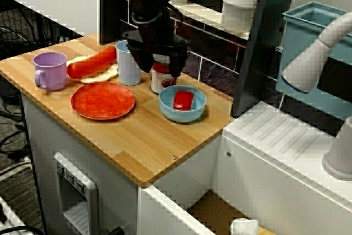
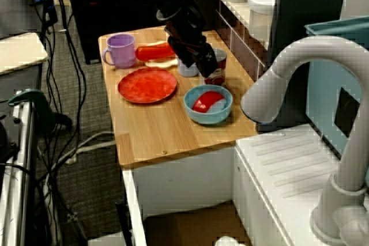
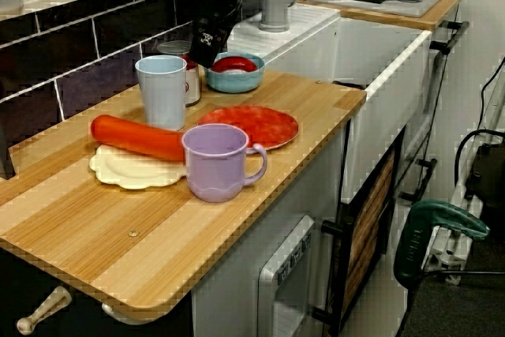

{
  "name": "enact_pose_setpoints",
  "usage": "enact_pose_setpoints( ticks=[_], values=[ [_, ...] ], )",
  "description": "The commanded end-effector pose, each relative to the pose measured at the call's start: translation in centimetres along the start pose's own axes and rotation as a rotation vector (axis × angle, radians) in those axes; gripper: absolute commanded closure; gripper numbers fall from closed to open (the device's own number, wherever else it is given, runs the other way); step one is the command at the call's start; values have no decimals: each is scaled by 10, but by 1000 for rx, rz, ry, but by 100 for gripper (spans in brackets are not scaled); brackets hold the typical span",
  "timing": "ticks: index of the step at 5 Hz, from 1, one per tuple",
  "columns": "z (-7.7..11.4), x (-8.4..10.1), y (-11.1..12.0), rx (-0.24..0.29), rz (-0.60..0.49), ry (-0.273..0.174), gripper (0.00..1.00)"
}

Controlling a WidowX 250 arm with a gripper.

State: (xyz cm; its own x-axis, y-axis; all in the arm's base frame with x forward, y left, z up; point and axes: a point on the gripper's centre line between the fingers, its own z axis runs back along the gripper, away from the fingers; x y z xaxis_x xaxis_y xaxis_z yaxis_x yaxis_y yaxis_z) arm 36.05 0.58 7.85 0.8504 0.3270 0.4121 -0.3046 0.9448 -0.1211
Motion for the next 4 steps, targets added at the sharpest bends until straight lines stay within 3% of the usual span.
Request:
enact_pose_setpoints(
  ticks=[1, 4],
  values=[
    [12, 9, -5, 2, -26, -44, 0],
    [16, 9, 2, 15, -33, -57, 0]
  ],
)
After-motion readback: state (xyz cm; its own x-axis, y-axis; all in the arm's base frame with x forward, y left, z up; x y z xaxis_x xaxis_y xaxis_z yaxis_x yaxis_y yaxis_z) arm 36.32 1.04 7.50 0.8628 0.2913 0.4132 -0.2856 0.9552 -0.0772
